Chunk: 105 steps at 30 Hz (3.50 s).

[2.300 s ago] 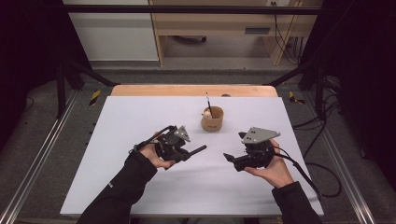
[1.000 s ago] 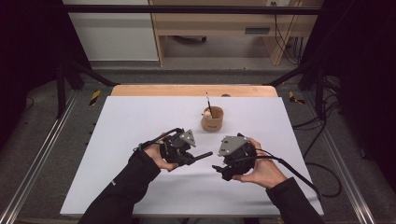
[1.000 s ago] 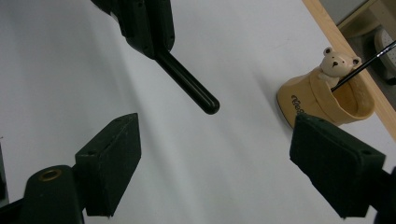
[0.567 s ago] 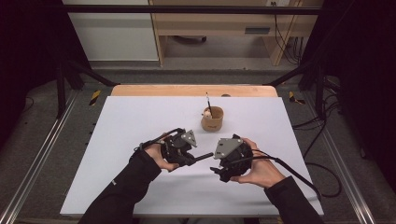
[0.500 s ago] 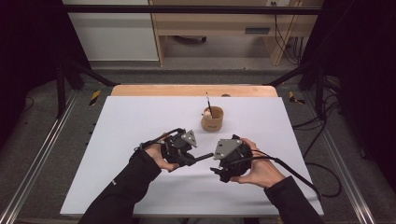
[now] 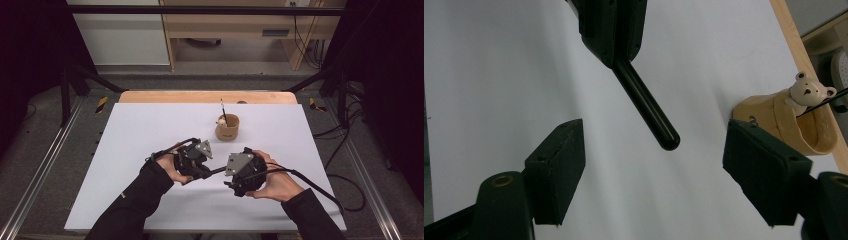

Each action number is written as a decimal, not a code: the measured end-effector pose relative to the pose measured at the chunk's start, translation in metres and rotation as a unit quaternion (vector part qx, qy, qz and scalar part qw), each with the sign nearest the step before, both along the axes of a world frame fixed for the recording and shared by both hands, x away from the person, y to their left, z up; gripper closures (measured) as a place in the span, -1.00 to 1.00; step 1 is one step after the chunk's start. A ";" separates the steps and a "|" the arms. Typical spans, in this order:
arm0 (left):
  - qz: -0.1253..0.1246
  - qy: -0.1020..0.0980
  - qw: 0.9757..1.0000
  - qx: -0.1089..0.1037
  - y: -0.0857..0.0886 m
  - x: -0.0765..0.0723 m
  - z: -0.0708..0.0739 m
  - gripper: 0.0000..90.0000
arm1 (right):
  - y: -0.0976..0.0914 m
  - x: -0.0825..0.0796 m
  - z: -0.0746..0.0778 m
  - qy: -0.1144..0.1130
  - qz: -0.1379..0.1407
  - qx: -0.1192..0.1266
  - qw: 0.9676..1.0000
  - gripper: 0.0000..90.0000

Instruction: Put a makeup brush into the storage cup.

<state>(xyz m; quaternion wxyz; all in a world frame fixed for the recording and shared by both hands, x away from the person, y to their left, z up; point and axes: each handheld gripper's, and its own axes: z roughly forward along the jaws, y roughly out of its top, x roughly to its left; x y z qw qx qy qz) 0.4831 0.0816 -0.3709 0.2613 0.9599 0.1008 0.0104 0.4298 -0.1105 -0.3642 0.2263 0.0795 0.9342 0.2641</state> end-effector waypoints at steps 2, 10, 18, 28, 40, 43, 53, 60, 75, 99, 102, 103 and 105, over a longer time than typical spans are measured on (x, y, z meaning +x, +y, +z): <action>-0.003 0.001 1.000 0.000 -0.001 -0.001 0.001 0.74 | 0.001 0.000 -0.001 -0.002 0.004 -0.006 1.000 -0.40; -0.005 0.009 1.000 0.000 -0.003 -0.001 0.003 0.74 | 0.004 0.000 -0.004 -0.011 0.012 -0.020 1.000 -0.31; -0.004 0.016 1.000 0.003 -0.006 -0.001 0.004 0.74 | 0.007 0.000 -0.007 -0.017 0.026 -0.039 0.999 -0.23; 0.001 0.026 1.000 0.001 -0.008 0.000 0.004 0.74 | 0.009 0.000 -0.010 -0.028 0.039 -0.049 0.998 -0.12; 0.002 0.033 0.999 -0.001 -0.010 0.001 0.004 0.74 | 0.011 -0.001 -0.013 -0.050 0.052 -0.060 0.996 0.06; 0.000 0.037 0.999 0.006 -0.011 0.001 0.005 0.74 | 0.011 -0.001 -0.014 -0.056 0.060 -0.065 0.995 0.11; -0.001 0.043 0.999 0.001 -0.014 0.000 0.005 0.74 | 0.012 -0.001 -0.015 -0.067 0.081 -0.073 0.992 0.34; -0.003 0.046 0.999 0.000 -0.016 -0.001 0.006 0.74 | 0.013 -0.001 -0.017 -0.071 0.093 -0.078 0.990 0.50; -0.010 0.048 0.999 -0.005 -0.018 -0.002 0.005 0.74 | 0.012 -0.002 -0.018 -0.082 0.117 -0.089 0.986 0.64; -0.012 0.012 1.000 -0.017 -0.010 -0.003 0.008 0.41 | 0.011 -0.001 -0.020 -0.056 0.122 -0.087 0.987 0.77; -0.006 -0.012 1.000 -0.023 -0.004 -0.001 0.013 0.17 | 0.010 0.000 -0.019 -0.057 0.117 -0.084 0.988 0.77; -0.003 -0.019 1.000 -0.023 -0.002 -0.001 0.015 0.06 | 0.009 0.001 -0.019 -0.053 0.112 -0.081 0.989 0.77; 0.006 -0.028 0.999 -0.034 0.002 -0.001 0.016 -0.03 | 0.009 0.003 -0.019 -0.052 0.111 -0.082 0.989 0.77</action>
